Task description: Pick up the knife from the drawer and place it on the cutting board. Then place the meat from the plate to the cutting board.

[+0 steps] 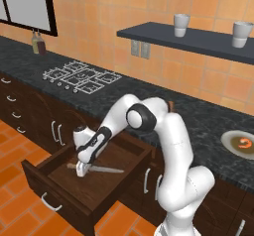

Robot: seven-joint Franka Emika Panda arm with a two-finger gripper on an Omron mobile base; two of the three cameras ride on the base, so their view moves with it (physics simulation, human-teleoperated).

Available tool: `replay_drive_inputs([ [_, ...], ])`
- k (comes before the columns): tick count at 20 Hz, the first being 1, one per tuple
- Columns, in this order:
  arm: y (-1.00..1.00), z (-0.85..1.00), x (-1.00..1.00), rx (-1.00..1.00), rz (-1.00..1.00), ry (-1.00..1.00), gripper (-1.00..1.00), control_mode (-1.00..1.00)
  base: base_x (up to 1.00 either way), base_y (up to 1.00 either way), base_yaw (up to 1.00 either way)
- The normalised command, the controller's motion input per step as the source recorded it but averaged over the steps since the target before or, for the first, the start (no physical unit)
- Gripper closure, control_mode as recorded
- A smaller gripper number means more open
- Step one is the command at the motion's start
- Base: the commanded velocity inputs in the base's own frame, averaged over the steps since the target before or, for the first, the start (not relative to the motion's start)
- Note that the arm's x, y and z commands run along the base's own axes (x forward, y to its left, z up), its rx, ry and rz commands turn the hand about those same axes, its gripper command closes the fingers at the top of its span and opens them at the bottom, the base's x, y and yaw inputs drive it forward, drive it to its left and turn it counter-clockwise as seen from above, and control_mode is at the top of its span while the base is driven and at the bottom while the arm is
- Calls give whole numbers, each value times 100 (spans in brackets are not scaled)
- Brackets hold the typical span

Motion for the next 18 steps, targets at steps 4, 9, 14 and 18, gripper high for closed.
replay_drive_inputs([
  [4, 22, 81, -15, -1, 3, 0, 100, -100, 0, 0, 0],
  [9, 15, 97, -10, -3, 11, 0, 100, -100, 0, 0, 0],
  [14, 1, 93, -33, -4, 11, 0, 100, -100, 0, 0, 0],
  [18, -3, 99, -45, 0, 20, -1, 100, -100, 0, 0, 0],
])
